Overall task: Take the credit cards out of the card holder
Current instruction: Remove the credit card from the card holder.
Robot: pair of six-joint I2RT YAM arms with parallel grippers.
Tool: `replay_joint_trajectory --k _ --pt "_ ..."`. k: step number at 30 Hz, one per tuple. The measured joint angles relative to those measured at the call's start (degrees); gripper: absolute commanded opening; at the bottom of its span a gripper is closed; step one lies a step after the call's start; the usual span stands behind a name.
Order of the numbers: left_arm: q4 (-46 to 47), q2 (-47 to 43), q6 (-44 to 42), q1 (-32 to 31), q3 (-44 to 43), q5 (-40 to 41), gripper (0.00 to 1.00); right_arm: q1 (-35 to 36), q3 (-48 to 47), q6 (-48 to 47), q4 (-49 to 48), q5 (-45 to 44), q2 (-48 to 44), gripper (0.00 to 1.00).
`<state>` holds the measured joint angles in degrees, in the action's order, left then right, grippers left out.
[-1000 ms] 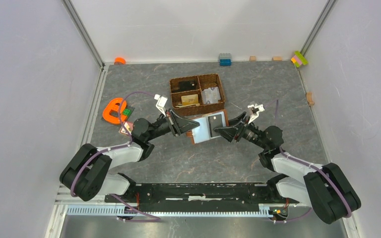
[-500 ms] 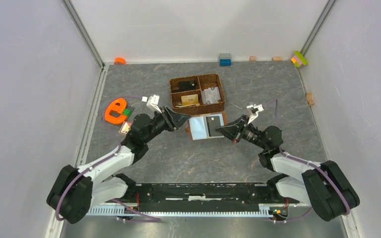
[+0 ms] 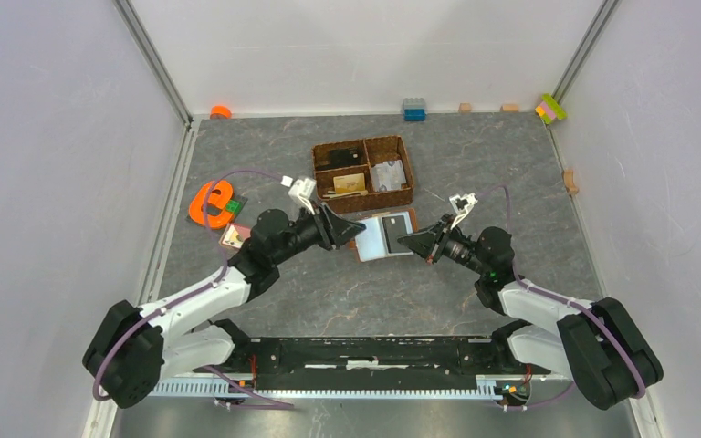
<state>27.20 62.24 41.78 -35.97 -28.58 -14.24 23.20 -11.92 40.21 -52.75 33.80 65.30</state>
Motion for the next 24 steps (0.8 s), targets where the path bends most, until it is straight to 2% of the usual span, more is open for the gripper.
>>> replay_joint_trajectory --k 5,12,20,24 --pt "3.54 2.36 -2.82 -4.66 -1.38 -5.55 0.42 0.0 -0.09 0.07 0.07 0.13 -0.02 0.0" --pt "4.04 12.61 -3.04 -4.9 -7.08 -11.54 0.42 0.0 -0.07 3.34 -5.2 1.6 -0.09 0.0" --pt "3.67 13.03 -3.04 -4.94 -7.43 -13.42 0.44 -0.15 0.7 8.31 -13.11 3.74 1.05 0.0" --pt "3.89 13.18 -2.97 -4.94 -7.63 -14.88 0.34 -0.42 1.05 11.02 -16.83 4.59 2.95 0.0"
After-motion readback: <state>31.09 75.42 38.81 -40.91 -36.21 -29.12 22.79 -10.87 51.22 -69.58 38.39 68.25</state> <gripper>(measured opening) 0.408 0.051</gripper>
